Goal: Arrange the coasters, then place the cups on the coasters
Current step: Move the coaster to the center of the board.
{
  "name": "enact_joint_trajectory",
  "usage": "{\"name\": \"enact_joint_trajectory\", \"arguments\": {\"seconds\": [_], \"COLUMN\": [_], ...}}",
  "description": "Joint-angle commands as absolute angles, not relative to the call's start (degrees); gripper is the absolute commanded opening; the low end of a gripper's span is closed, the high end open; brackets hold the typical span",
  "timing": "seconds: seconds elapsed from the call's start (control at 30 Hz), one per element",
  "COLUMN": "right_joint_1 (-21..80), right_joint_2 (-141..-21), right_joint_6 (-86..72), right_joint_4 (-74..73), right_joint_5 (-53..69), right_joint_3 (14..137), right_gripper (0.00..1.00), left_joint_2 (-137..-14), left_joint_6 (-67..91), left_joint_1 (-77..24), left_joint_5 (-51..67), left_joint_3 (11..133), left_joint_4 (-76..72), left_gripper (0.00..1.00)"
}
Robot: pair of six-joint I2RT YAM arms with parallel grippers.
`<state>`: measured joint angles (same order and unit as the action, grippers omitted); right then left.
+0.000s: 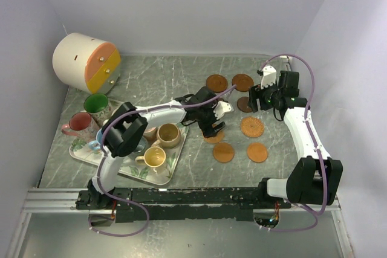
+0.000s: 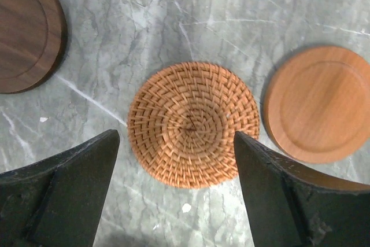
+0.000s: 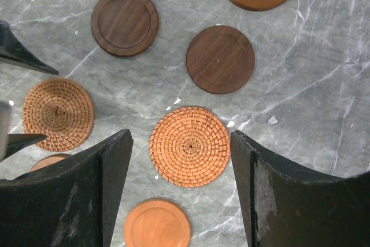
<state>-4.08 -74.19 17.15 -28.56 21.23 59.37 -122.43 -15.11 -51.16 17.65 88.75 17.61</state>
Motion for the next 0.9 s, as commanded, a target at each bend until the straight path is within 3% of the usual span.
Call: {"name": "enact_joint_trajectory", "arguments": {"seconds": [0.0, 0.4, 0.87], "right_joint_1": [-4.6, -4.7, -4.6], "right_joint_2": [-74.7, -75.3, -75.5], "right_joint_6": [17.4, 18.1, 18.6], "right_joint_4": [-28.1, -28.7, -29.1], "right_joint_5": [21.5, 22.1, 22.2], "right_joint_3": [59.4, 59.6, 59.5], "right_gripper": [0.69, 0.69, 0.69], "left_joint_2": [-117.2, -114.6, -119.0], "left_joint_6": [-21.9, -30.6, -31.1], "left_joint_1": [-51.4, -51.5, -52.0], "left_joint_5": [20.2, 24.0, 19.2], "left_joint_3": [85.5, 78.3, 80.3], "left_joint_4": [13.7, 13.0, 12.3], "left_gripper": [0.93, 0.94, 0.93]}}
